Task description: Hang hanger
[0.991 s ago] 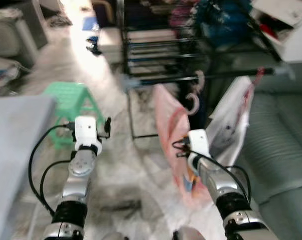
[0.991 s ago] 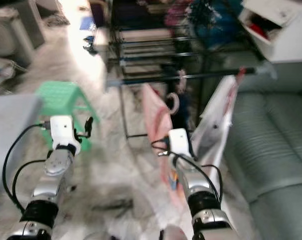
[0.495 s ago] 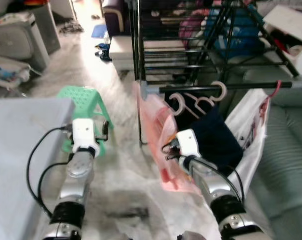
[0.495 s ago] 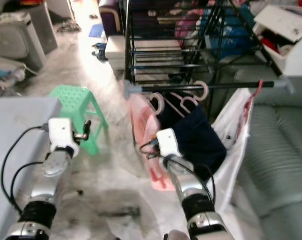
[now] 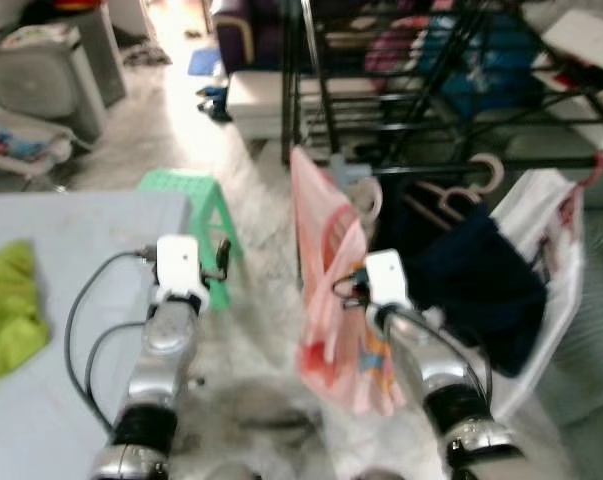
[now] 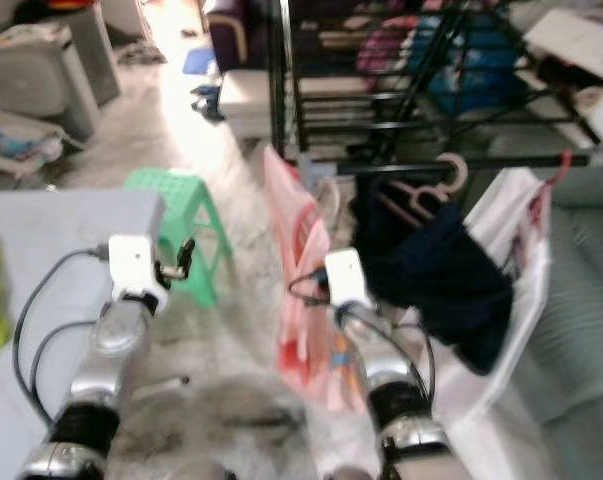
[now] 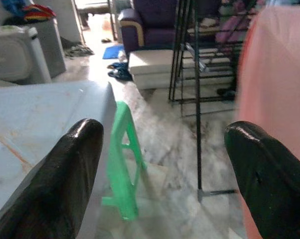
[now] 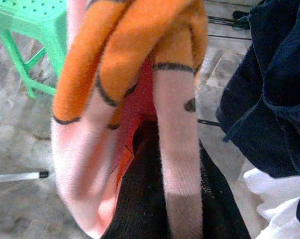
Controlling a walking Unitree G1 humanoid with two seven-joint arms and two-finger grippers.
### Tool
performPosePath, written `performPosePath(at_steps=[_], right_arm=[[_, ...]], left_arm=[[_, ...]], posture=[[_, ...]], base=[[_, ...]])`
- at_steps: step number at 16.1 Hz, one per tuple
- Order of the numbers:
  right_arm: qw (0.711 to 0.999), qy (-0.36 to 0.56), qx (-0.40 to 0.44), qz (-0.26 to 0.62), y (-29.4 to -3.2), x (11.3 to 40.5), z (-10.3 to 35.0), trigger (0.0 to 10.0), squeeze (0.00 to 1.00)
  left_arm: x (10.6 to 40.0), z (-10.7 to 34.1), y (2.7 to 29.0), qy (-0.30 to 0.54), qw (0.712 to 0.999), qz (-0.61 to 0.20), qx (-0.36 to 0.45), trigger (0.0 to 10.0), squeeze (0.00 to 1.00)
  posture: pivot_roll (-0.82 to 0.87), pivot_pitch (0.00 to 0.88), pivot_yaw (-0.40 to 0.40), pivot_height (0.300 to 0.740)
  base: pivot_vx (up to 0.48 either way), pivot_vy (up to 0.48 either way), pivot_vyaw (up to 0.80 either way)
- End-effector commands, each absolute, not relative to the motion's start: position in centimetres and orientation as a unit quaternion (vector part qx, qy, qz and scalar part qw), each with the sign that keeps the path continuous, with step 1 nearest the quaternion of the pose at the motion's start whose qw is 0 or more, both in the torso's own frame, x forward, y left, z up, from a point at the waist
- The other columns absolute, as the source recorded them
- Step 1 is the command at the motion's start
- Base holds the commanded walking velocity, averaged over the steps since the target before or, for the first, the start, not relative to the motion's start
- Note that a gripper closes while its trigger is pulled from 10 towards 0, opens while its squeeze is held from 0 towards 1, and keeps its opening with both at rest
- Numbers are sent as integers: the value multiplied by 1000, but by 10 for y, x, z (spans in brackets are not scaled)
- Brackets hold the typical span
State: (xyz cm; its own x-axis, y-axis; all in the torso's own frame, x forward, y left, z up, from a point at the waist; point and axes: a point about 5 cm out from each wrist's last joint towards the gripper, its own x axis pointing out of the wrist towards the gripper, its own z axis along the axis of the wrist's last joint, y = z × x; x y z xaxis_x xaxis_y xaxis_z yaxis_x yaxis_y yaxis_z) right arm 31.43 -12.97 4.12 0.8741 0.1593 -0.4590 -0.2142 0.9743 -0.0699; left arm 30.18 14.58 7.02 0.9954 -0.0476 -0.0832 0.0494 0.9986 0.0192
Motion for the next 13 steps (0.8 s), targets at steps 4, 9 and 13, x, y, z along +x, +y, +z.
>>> performPosePath(at_steps=[4,9,13], right_arm=[[975,211,-51,36,-148,334,58,10000,0],[968,248,-35,26,-152,347,62,10000,0],[958,281,-20,58,-141,347,55,10000,0]], left_arm=[[295,73,135,39,997,-63,1,10000,0],[285,71,138,50,996,-76,9,10000,0],[279,73,139,54,996,-76,13,10000,0]], posture=[[-7,0,30,740],[11,0,19,740],[30,28,5,740]], base=[[0,0,0],[0,0,0],[0,0,0]])
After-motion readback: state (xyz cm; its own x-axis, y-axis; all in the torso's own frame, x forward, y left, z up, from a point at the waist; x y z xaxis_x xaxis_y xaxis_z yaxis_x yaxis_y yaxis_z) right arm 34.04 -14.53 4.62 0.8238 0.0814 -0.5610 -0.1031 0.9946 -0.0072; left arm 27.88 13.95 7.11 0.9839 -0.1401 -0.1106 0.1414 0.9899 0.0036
